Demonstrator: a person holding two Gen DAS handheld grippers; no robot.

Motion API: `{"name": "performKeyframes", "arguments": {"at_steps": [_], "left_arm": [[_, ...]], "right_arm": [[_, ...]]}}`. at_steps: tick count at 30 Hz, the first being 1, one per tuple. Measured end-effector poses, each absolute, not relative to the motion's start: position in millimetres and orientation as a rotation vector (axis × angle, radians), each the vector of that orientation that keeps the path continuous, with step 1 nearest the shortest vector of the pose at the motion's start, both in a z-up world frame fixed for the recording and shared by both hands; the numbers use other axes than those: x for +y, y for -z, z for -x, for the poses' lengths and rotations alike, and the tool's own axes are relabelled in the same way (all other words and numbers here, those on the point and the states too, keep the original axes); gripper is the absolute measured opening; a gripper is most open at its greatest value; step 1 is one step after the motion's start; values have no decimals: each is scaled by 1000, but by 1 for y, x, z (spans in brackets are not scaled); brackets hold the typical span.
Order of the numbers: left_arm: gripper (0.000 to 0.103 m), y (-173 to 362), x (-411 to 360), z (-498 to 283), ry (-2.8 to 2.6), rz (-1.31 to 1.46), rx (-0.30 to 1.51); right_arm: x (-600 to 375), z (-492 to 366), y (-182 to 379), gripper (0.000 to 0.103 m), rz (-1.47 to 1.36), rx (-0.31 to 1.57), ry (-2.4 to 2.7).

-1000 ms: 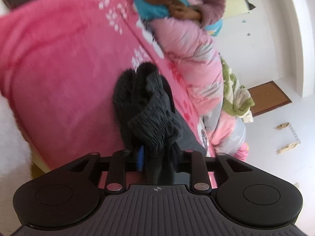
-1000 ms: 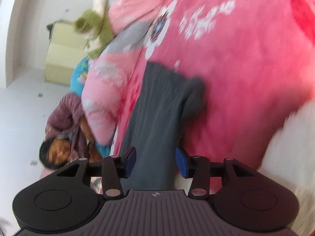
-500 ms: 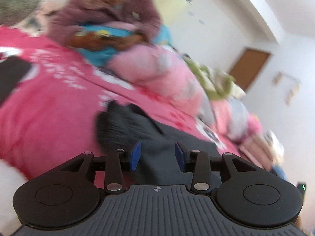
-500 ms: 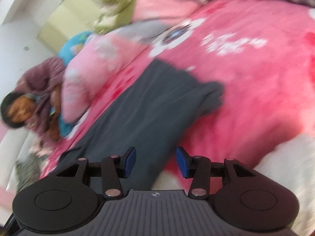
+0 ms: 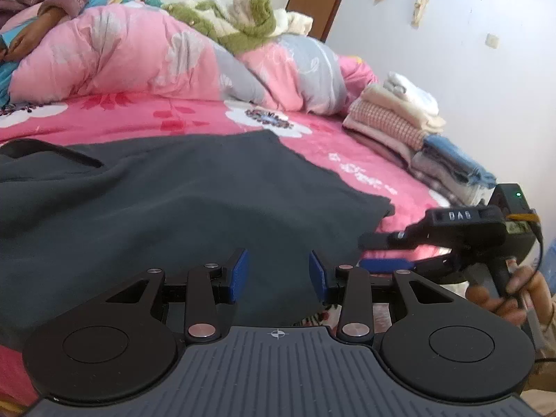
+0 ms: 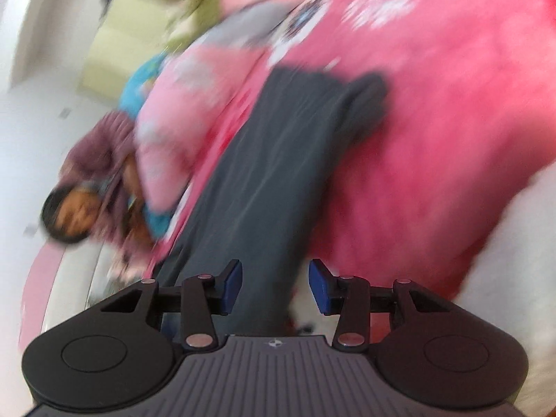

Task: Fold clothes
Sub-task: 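Open both tools and release the trousers onto the bed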

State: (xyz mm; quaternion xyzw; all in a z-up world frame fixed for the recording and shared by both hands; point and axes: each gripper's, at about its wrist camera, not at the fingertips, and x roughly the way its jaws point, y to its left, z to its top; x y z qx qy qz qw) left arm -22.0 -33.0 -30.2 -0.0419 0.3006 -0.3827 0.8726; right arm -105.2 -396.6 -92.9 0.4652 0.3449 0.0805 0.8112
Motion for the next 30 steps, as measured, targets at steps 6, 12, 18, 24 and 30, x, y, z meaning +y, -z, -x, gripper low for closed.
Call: {"name": "performKeyframes", "arguments": {"at_steps": [6,12,18,24,30], "left_arm": [[38,29,-15,18,718,136,616],[38,32,3,30,699,113,615],[38,37,-1,44,739,60,604],[47,42,-24,52,795,-51,579],[73,37,-46,51,749,-177,455]], "right_arm": [[-356,92,105,46,-909,810,-301],[-343,88,110,46,-900,815,-327],[-340,88,109,45,-894,769,-296],[-336,77,111,4,-920,778,-342],[-349,52,98,3,-1076,750,-435]]}}
